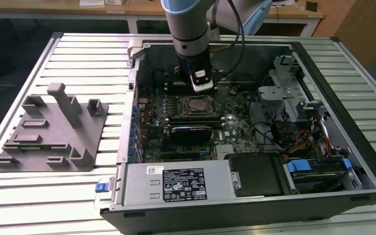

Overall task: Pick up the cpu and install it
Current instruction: 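Install the first cpu locking lever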

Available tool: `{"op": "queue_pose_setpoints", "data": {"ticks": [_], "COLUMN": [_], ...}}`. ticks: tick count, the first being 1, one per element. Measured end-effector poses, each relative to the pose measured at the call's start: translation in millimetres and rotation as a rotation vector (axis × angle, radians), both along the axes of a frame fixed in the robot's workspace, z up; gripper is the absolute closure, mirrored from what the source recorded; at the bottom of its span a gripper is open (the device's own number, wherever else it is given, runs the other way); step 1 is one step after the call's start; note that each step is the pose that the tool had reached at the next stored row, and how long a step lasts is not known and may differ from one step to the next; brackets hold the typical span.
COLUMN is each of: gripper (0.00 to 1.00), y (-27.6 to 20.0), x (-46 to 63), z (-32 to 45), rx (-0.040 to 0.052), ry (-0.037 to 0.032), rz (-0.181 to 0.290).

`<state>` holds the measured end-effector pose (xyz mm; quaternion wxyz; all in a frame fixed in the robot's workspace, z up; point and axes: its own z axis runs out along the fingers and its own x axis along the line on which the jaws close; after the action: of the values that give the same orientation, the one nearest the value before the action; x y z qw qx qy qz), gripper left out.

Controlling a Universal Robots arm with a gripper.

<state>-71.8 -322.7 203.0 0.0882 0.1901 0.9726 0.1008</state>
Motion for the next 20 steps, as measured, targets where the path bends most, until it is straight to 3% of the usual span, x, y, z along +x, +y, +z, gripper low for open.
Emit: {"op": "queue_pose_setpoints", "data": {"ticks": [6,16,18,20], "gripper": [0.89,0.89,0.89,0.89], "y": [0.0,0.0,0.0,0.0], "x": [0.0,0.0,0.0,0.1], "z": [7.8,8.5,8.5,8.3], "rx": [0.0000,-0.0013,-0.0071,-0.0166], "ry": [0.0000,0.0010,0.0056,0.0149], "rz": [0.000,0.000,0.000,0.000]}}
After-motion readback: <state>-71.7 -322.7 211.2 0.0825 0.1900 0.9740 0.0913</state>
